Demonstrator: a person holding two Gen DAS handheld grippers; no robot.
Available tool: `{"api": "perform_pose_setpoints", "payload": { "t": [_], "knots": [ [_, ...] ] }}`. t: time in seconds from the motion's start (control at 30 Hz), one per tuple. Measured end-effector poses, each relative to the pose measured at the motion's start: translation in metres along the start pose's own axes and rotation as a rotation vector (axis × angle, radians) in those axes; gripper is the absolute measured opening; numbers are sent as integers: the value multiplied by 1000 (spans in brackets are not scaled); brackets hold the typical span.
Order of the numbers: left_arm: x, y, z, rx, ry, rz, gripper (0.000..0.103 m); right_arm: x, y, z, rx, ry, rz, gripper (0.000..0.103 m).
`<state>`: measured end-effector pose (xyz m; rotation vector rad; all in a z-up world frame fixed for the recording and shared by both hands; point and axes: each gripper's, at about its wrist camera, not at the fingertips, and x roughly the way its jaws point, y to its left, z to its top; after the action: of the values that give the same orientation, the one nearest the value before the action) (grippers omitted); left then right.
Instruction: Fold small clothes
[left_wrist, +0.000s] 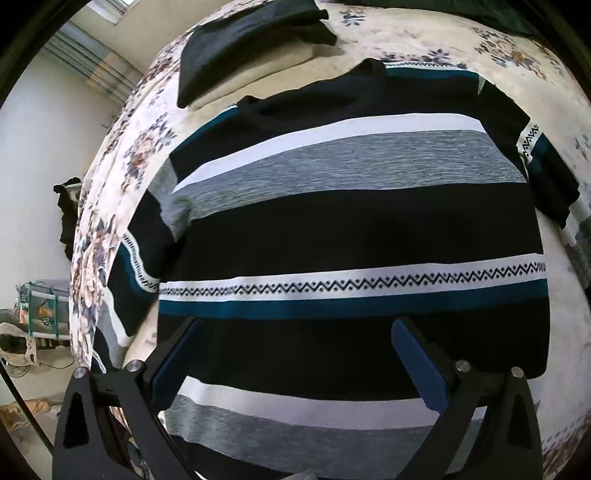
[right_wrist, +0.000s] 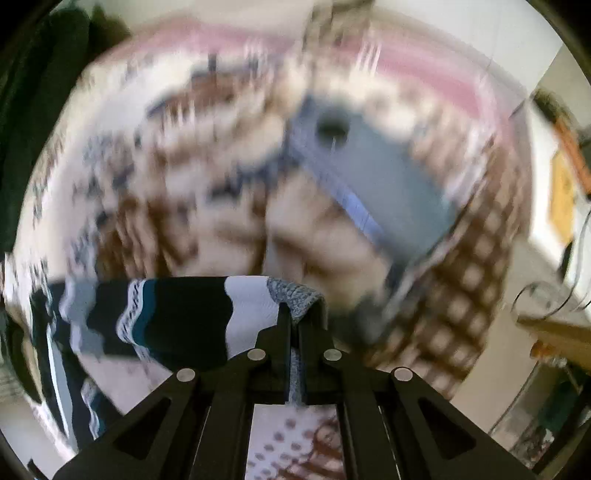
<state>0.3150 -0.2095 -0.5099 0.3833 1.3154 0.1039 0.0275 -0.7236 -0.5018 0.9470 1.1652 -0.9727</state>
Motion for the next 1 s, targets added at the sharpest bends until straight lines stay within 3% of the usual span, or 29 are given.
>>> {"api": "perform_pose_setpoints", "payload": {
  "t": [0.13,0.23,0.27,0.33,0.43,0.53,0.6,0.63,0.8,0.9,1.0],
  "knots": [
    [2,-7,5,5,0,-22,103,-6,17,29,-72,-51,-56,6],
    [4,-8,8,1,7,-28,103,18,27,48,-104,52,-98,26],
    [3,-8,7,-2,9,-30,103,18,24,56,-87,50,-86,31],
    [6,-7,7,-9,10,-34,103,13,18,53,-47,40,-51,49],
    [12,-7,5,-16,26,-32,103,11,2,41,54,118,51,49],
    [19,-5,1,-27,45,-28,103,37,-9,14,183,241,177,52],
    [20,-3,-1,-37,53,-27,103,56,-15,1,277,250,221,63],
    [21,-1,-2,-41,55,-25,103,62,-16,-4,311,236,232,64],
    [24,5,-8,-53,68,-19,103,87,-12,-3,448,155,242,63],
    [24,5,-10,-60,71,-14,103,82,-8,1,478,72,242,13],
    [21,7,-12,-72,69,-17,103,64,9,10,389,-9,205,11]
  ]
}}
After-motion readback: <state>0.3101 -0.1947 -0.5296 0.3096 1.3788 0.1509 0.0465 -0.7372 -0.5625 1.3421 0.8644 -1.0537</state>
